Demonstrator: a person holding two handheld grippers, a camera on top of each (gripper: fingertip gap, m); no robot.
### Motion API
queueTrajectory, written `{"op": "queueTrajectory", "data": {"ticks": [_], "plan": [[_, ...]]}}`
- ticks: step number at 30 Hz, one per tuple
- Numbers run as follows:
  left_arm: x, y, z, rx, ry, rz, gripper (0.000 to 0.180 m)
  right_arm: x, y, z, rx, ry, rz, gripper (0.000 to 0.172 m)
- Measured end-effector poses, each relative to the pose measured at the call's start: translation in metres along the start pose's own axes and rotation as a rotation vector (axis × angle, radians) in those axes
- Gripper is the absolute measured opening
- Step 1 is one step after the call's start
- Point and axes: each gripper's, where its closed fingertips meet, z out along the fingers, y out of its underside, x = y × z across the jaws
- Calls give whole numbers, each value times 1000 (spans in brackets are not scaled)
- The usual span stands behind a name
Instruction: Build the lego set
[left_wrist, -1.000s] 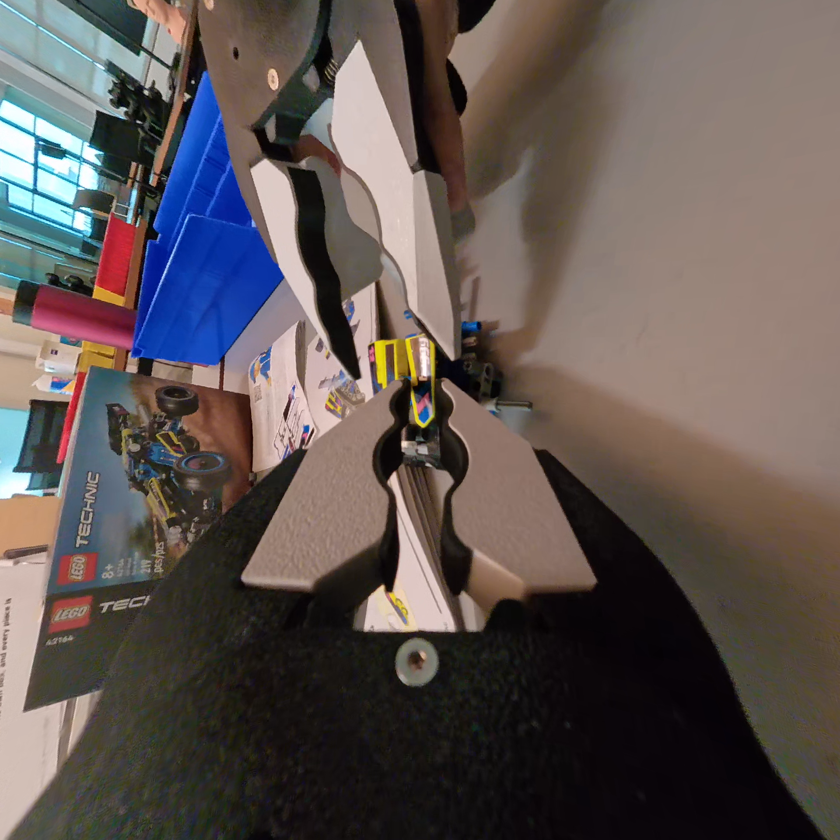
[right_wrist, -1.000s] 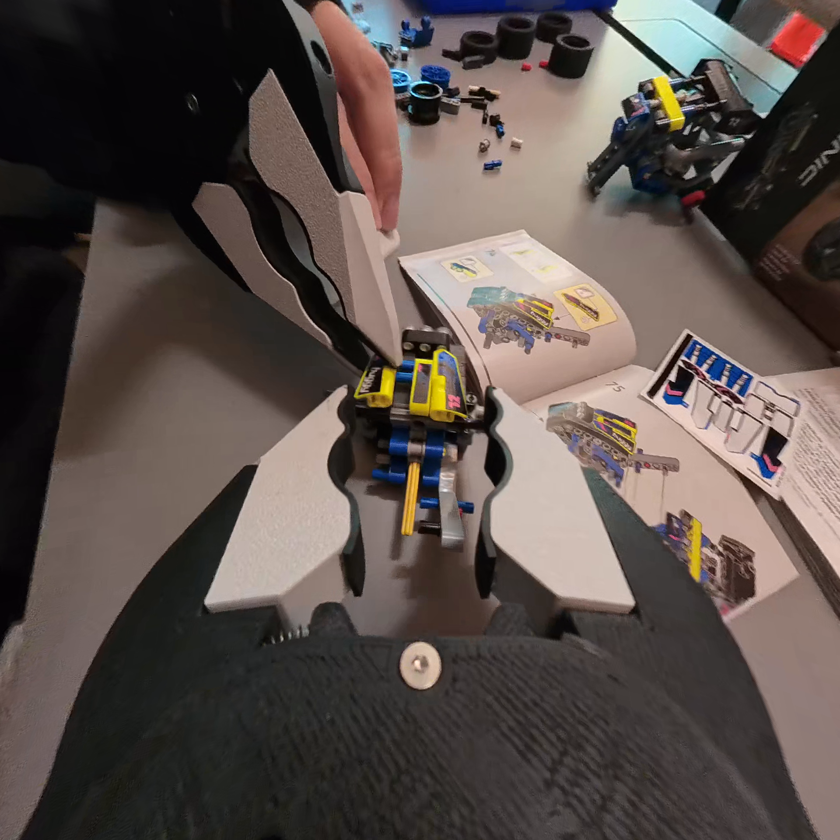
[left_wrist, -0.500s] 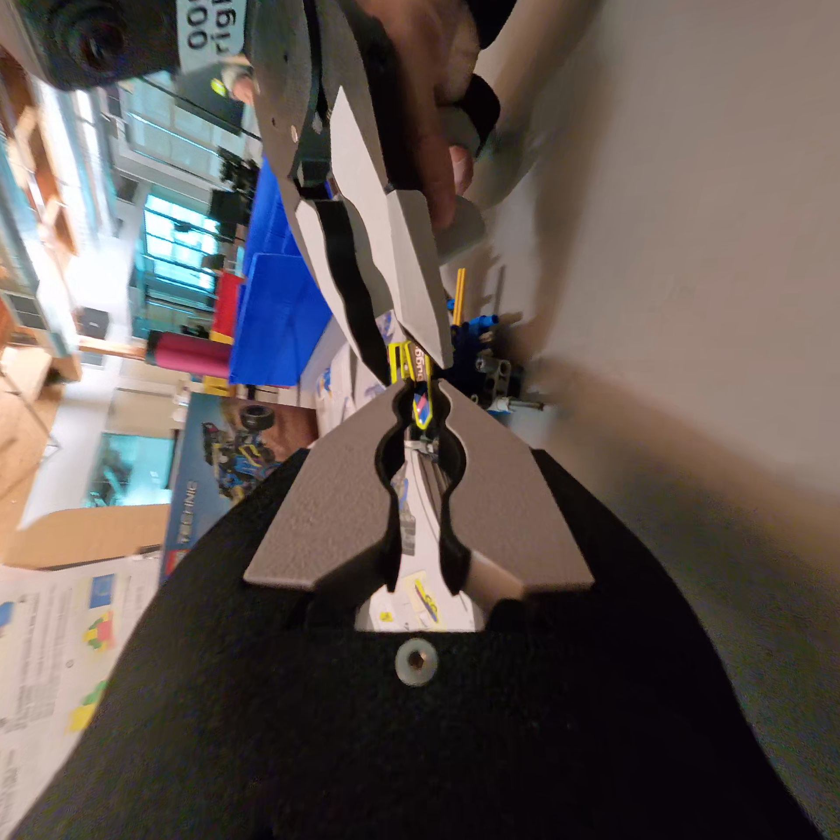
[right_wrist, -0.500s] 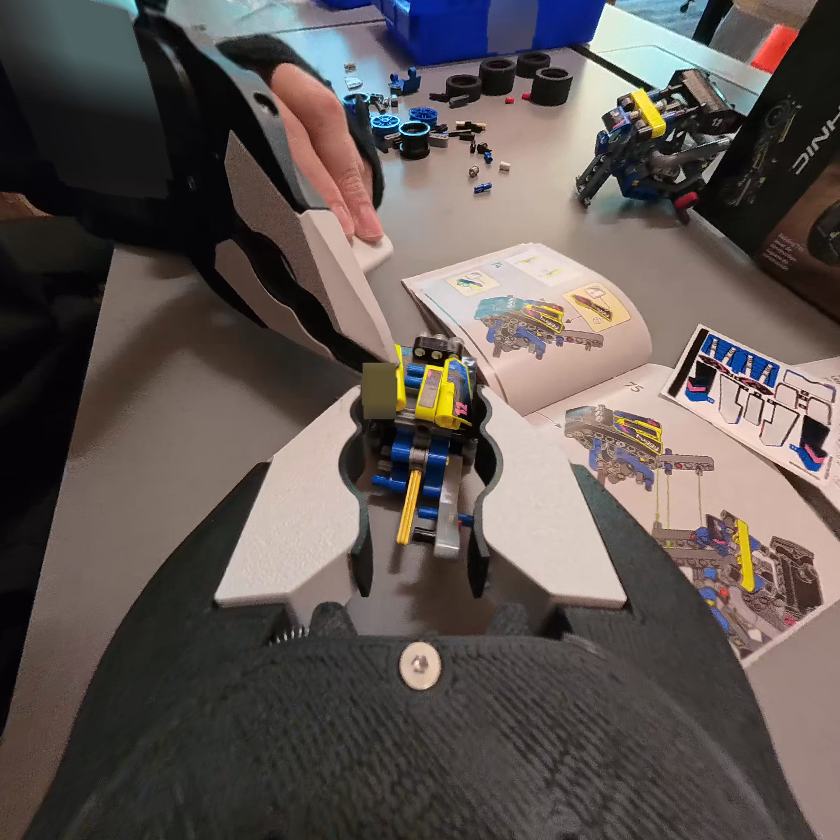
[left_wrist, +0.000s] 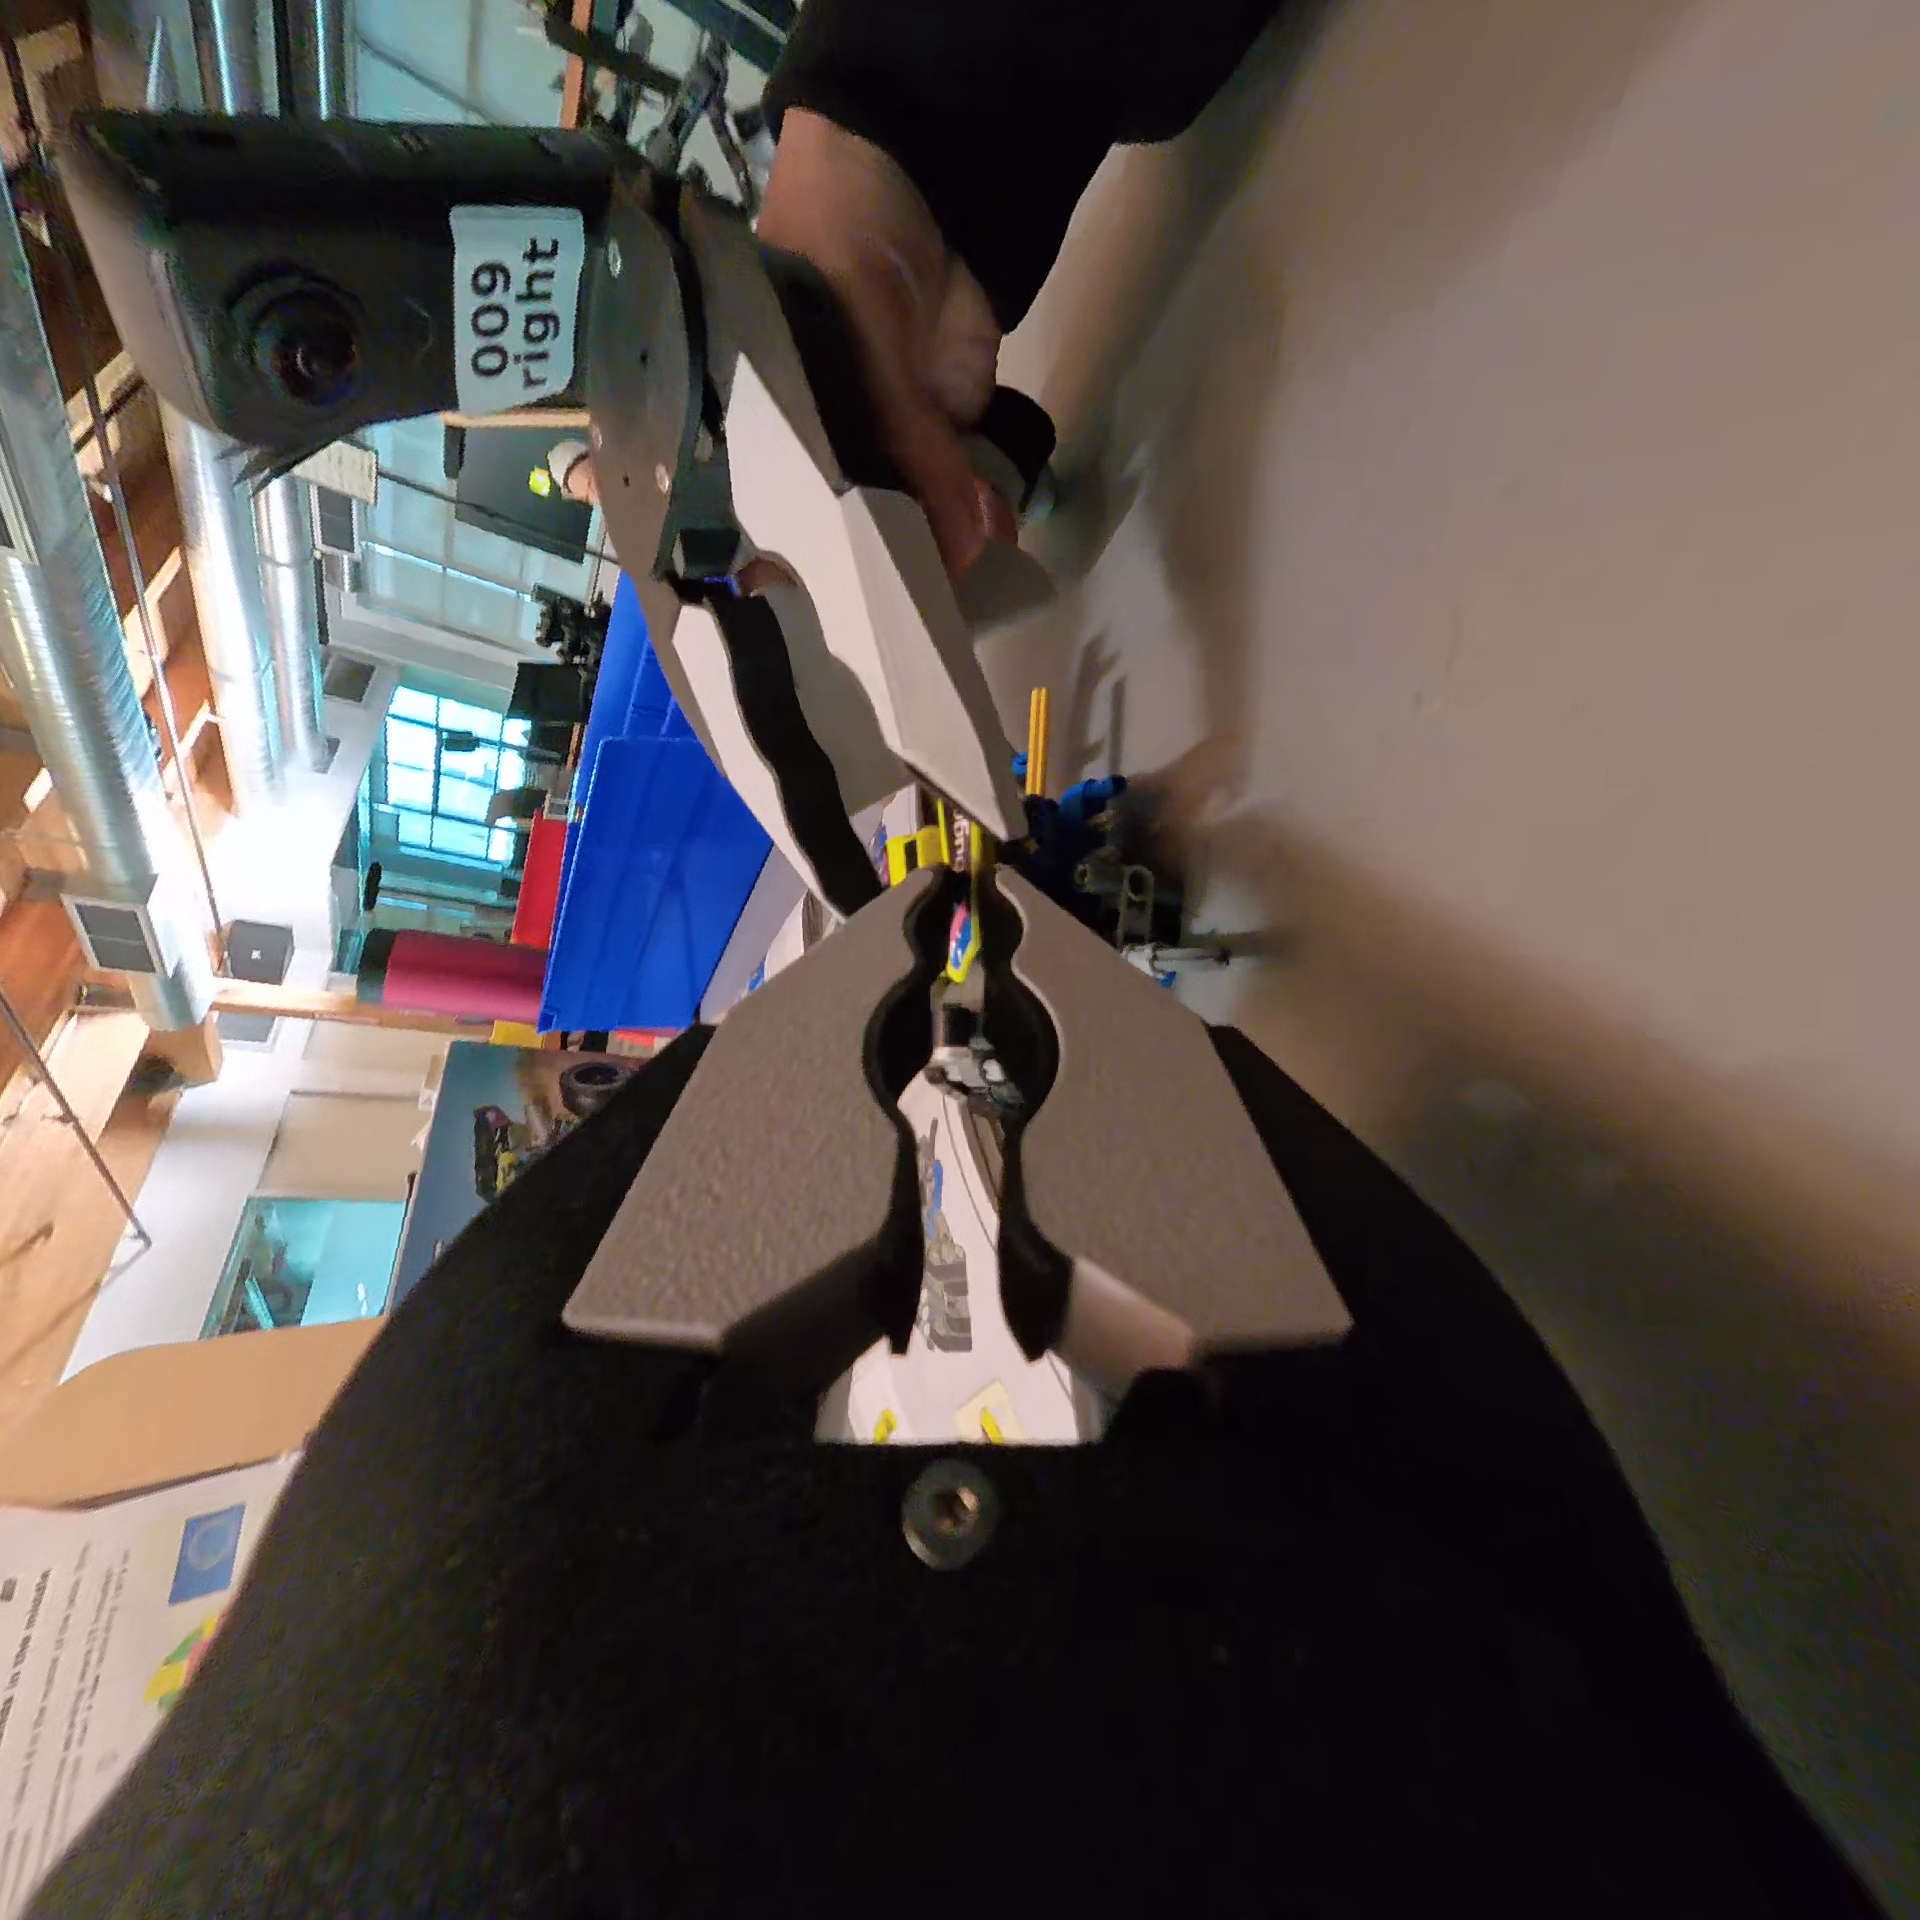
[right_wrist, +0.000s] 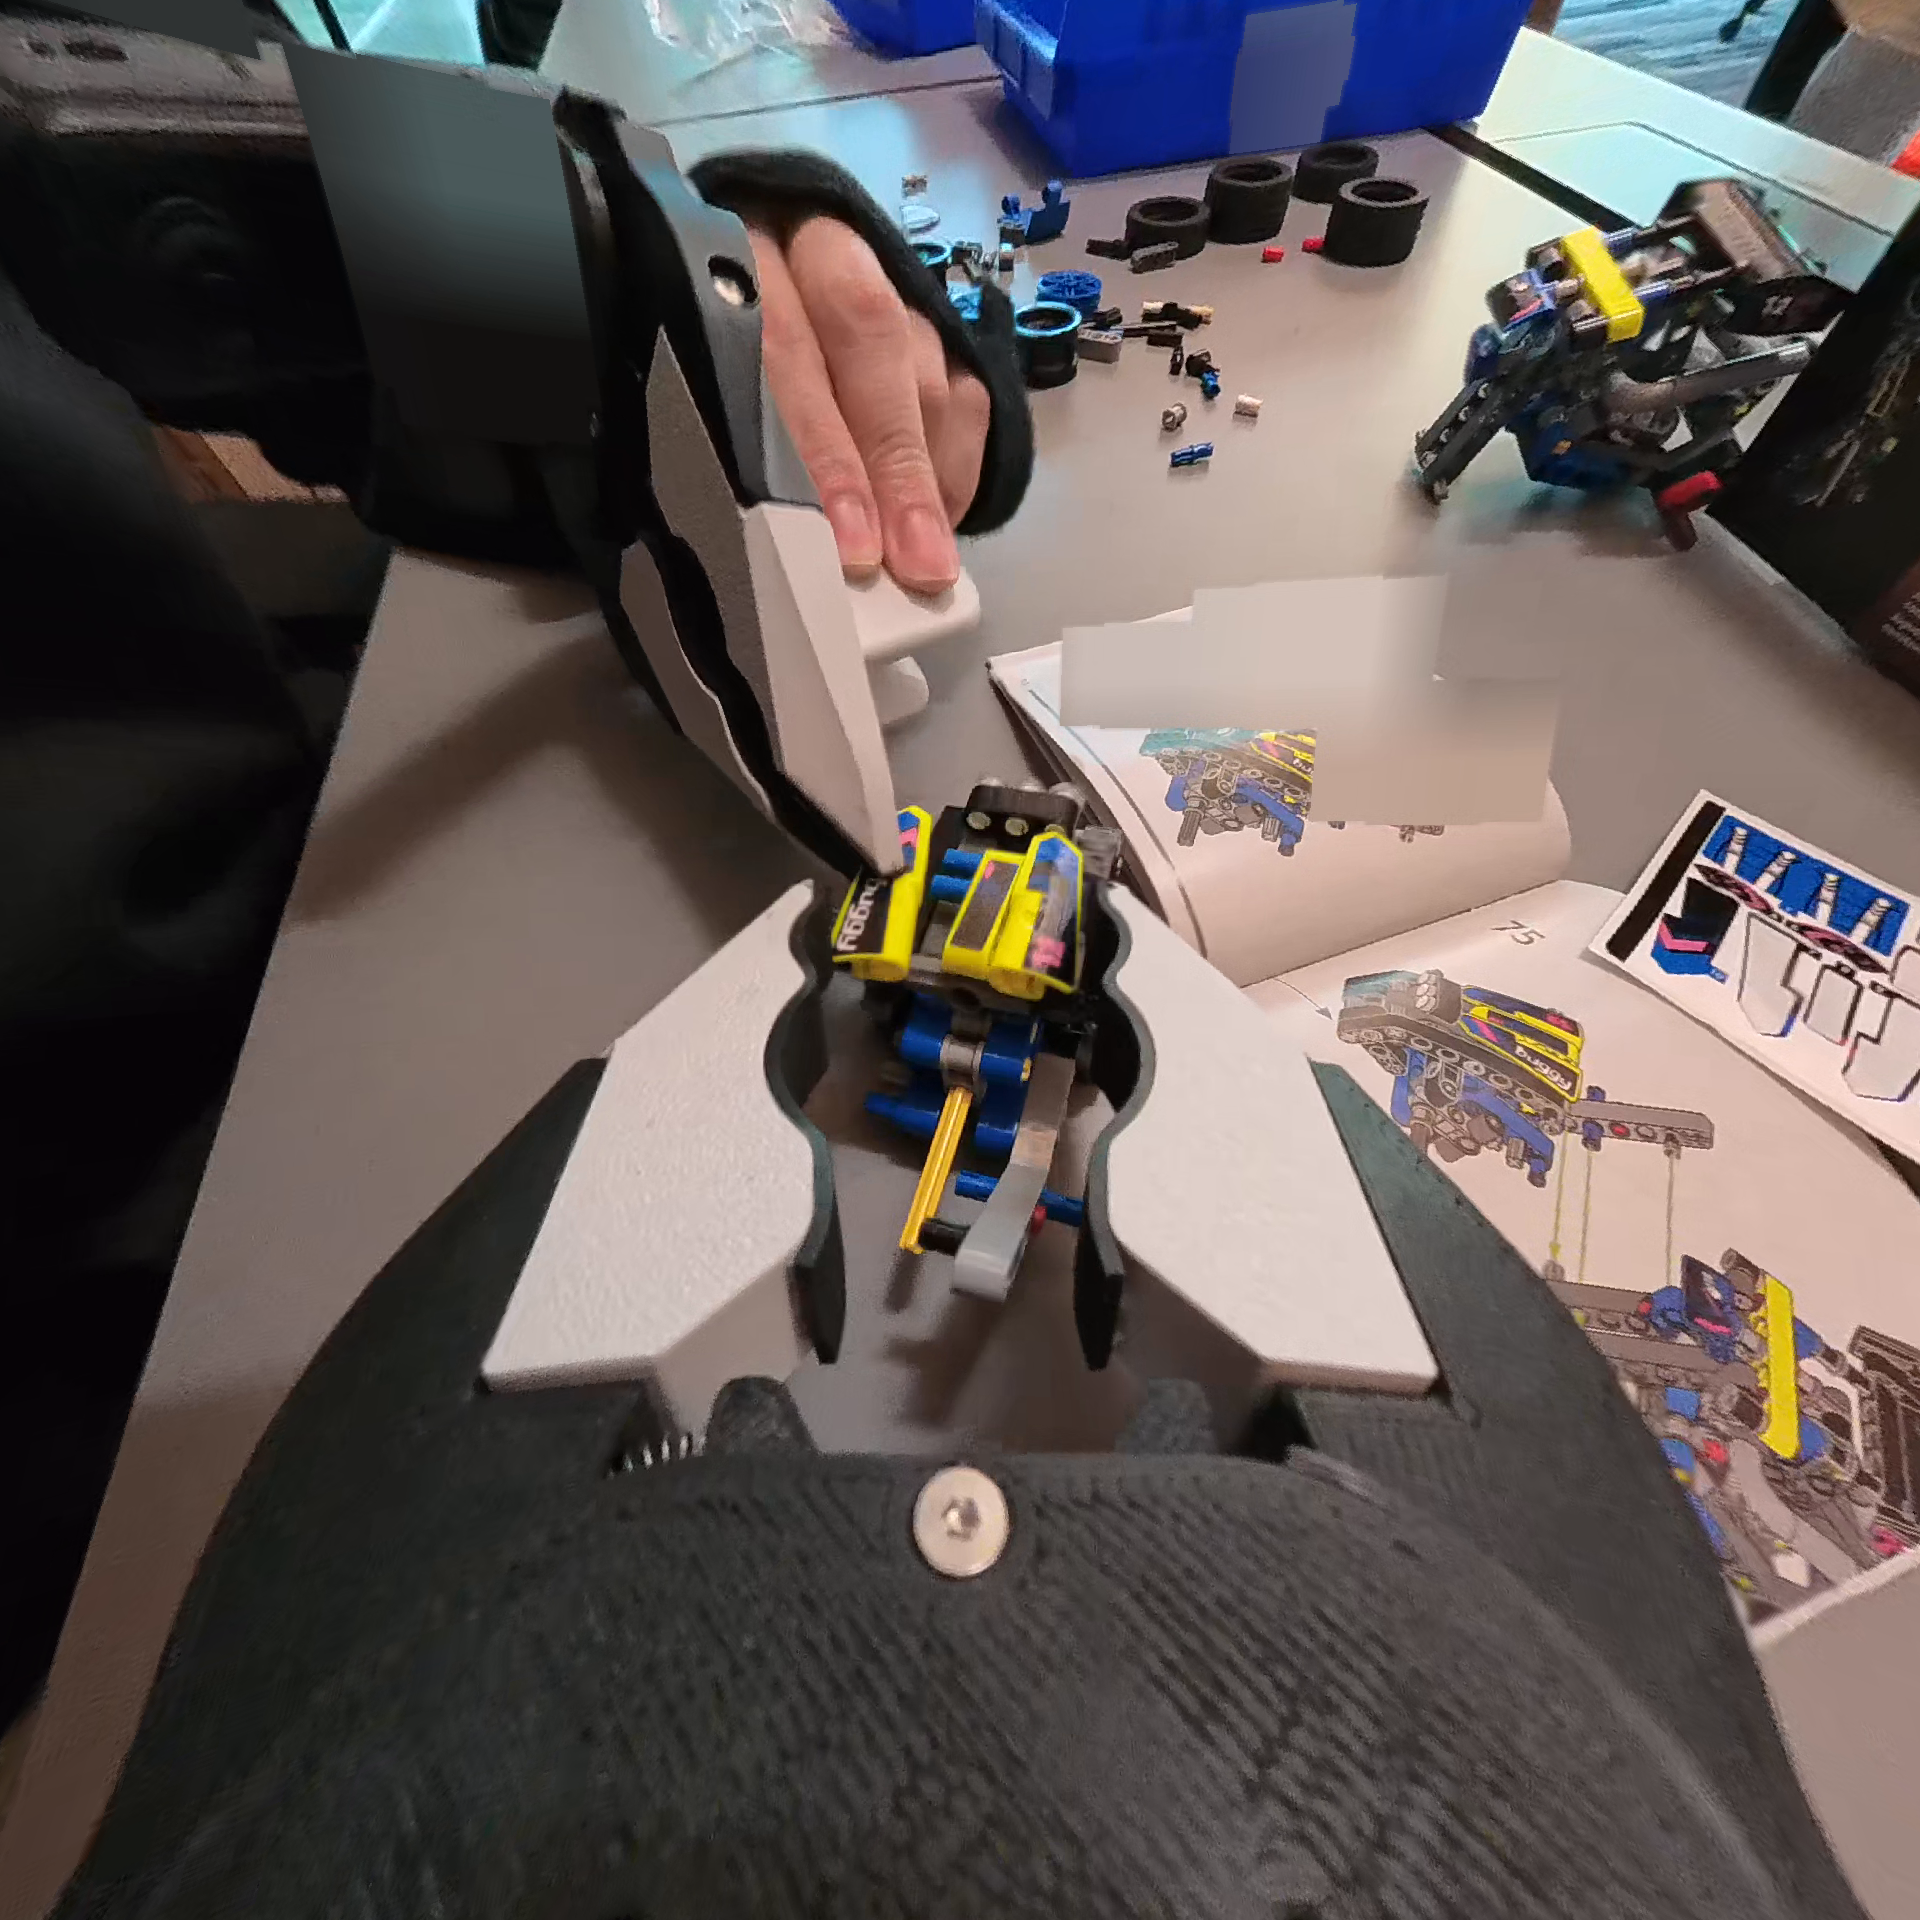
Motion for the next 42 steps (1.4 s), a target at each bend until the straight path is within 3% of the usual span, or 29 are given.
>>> {"op": "queueTrajectory", "data": {"ticks": [4, 17, 28, 37, 42], "plan": [[-1, 3, 1, 22, 3, -14, 1, 3, -1, 2, -5, -41, 102, 39], [1, 5, 1, 43, 19, -123, 2, 2, 0, 5, -10, 5, 24, 40], [0, 6, -4, 18, -4, -99, 5, 4, 0, 4, -12, 22, 10, 39], [0, 10, -3, -75, -32, 31, 2, 7, 1, 3, -13, 29, 10, 39], [0, 14, -4, -117, -29, 24, 4, 7, 1, 4, -14, 29, -6, 39]]}}
